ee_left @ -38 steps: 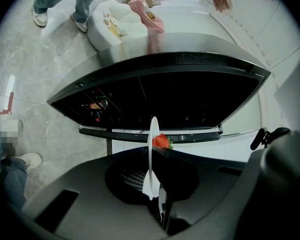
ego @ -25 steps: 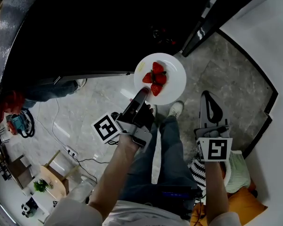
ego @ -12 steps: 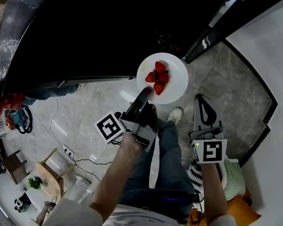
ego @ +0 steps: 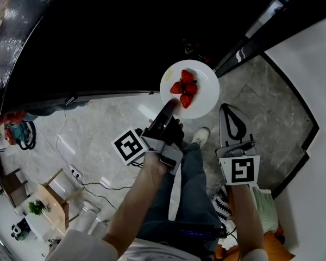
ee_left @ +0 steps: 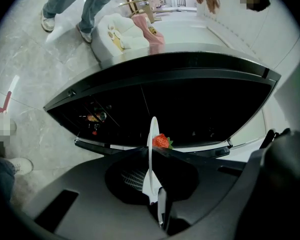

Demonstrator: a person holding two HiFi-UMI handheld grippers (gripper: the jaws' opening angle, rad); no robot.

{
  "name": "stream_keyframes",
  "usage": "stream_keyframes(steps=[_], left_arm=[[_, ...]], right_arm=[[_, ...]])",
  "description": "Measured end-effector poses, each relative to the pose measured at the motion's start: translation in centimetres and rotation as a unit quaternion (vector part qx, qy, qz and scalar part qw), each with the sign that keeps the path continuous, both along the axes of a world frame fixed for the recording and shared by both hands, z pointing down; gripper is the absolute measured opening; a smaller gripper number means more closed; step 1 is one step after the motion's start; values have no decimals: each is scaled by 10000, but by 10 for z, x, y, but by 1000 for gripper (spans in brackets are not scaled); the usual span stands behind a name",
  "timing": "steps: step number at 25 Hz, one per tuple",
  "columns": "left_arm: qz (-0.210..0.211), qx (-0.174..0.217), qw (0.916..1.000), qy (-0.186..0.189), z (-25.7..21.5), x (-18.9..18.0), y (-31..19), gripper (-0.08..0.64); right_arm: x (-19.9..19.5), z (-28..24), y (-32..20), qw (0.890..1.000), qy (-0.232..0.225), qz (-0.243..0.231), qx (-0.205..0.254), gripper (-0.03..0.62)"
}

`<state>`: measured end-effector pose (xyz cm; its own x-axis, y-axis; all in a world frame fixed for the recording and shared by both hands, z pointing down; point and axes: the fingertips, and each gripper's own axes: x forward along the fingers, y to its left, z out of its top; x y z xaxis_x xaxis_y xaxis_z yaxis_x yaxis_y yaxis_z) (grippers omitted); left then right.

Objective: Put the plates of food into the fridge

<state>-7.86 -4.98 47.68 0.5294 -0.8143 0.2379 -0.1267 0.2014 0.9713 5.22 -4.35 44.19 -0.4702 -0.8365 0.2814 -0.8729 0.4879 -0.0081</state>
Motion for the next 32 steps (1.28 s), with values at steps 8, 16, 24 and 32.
stream_keyframes(steps=[8, 16, 24, 32], left_arm=[[-34, 207, 9998, -3, -6, 3, -30, 17], [-138, 166, 9997, -104, 1, 4, -39, 17], [-85, 246, 9995, -200, -1, 10, -56, 17], [-19, 349, 9991, -254, 0, 15, -92, 17]], right_arm=[[4, -1, -19, 9999, 35, 95, 91, 9], [4, 2, -31, 9999, 101, 54, 96, 9], [7, 5, -46, 9998, 175, -9, 133, 9], [6, 15, -75, 9992, 352, -147, 122, 9]])
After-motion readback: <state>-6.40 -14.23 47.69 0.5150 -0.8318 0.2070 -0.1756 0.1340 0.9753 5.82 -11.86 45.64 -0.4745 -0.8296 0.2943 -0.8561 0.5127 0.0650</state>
